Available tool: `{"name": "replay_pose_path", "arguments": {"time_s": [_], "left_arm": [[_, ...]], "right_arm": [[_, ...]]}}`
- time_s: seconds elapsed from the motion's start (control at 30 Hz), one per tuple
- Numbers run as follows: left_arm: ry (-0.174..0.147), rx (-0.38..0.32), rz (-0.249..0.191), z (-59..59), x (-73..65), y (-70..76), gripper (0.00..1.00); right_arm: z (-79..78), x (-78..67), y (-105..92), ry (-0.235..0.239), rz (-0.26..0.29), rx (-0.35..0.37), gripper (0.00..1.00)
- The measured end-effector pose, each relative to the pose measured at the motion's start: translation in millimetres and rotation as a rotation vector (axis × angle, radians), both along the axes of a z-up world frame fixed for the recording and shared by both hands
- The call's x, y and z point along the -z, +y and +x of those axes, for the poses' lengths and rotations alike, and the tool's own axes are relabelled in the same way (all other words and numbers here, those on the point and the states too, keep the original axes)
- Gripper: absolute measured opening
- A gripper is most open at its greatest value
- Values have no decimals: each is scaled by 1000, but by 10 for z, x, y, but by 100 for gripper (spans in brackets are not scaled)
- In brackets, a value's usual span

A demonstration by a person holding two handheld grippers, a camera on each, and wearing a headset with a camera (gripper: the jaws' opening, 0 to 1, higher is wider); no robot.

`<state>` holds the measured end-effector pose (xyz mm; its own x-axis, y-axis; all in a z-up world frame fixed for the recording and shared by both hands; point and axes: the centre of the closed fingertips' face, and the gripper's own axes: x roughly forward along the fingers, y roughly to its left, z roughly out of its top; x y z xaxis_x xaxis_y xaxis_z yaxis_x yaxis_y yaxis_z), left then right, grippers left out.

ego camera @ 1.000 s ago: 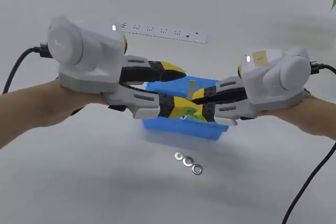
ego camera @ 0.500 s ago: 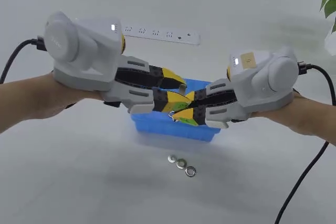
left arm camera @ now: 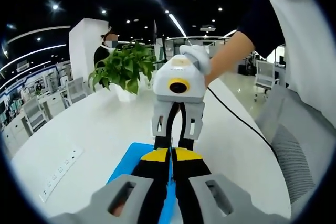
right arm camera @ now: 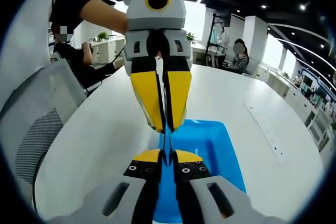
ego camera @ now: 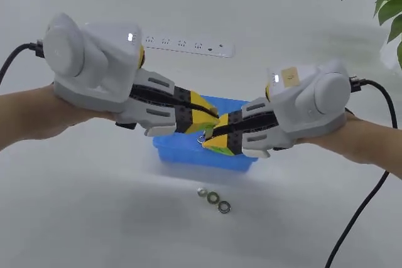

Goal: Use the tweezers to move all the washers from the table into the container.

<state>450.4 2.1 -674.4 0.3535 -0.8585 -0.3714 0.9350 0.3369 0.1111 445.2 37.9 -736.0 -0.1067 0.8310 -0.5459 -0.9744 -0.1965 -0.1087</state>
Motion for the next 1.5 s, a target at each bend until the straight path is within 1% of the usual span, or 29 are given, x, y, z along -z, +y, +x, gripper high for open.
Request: {"name": "replay_pose_path", "arguments": {"time_s": [0.17,0.27,0.33,0.53,0.77,0.83,0.87,0.9,0.97,1.03,1.17,1.23,1.33,1.4,1.5], "left_arm": [[-14,-4,9,2,-19,-3,5],[-20,-15,8,12,-43,9,5],[-29,-23,5,25,-66,14,5],[-52,-47,-8,31,-163,13,5],[-85,-62,-26,-58,-342,26,5],[-95,-68,-28,-82,-371,22,5],[-99,-69,-41,-113,-394,6,5],[-98,-69,-49,-136,-403,-10,5],[-97,-69,-52,-196,-394,-55,5],[-93,-64,-56,-258,-386,-104,5],[-87,-41,-64,-366,-391,-201,5],[-86,-29,-60,-406,-392,-246,5],[-83,-23,-57,-445,-383,-288,5],[-89,-22,-46,-469,-349,-310,5],[-74,-19,-45,-510,-279,-349,5]], "right_arm": [[36,-34,-22,29,7,49,12],[66,-95,-32,36,29,80,15],[83,-137,-45,34,41,97,17],[114,-188,-134,11,48,134,23],[60,-249,-293,-6,64,167,31],[37,-285,-346,-10,72,179,33],[26,-311,-379,-10,78,187,35],[15,-324,-397,-9,79,190,36],[-28,-363,-447,-27,80,190,38],[-73,-410,-491,-27,92,192,39],[-161,-437,-588,-26,97,196,42],[-244,-427,-646,-6,100,185,45],[-341,-365,-743,1,82,178,50],[-404,-311,-820,16,71,180,51],[-492,-235,-921,33,59,191,54]]}}
